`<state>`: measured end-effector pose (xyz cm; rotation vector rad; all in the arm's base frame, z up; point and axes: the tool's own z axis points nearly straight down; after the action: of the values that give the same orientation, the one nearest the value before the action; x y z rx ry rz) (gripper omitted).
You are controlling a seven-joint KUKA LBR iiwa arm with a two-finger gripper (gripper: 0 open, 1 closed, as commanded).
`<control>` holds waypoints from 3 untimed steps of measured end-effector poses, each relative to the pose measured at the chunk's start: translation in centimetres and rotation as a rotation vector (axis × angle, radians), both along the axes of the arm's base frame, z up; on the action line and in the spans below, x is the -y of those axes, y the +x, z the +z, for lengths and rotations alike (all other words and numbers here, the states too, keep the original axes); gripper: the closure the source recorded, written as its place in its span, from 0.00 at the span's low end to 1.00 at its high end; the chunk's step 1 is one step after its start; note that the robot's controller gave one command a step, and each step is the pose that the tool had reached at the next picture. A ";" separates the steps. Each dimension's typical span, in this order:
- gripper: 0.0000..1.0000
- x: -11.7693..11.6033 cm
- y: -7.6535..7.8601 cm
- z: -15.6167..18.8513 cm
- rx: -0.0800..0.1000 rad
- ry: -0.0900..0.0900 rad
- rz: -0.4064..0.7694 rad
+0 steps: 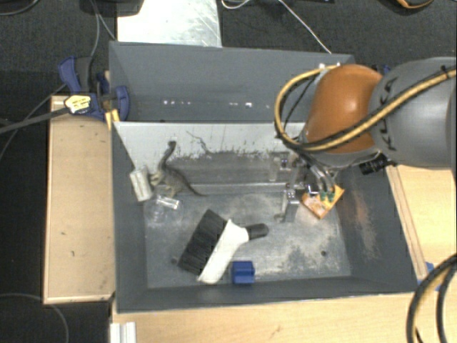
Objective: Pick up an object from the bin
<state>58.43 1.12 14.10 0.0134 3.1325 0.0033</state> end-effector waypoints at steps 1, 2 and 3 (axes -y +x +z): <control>0.00 -1.9 -2.9 -5.9 0.001 -0.003 0.117; 0.00 -2.1 -3.2 -6.4 -0.005 -0.002 0.122; 0.00 -5.9 -4.2 -1.9 0.007 -0.003 0.240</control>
Offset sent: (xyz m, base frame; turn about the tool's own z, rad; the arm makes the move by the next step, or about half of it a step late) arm -0.0313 0.0659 -0.0710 -0.0548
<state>54.23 7.03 12.23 -0.3604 3.1048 0.0000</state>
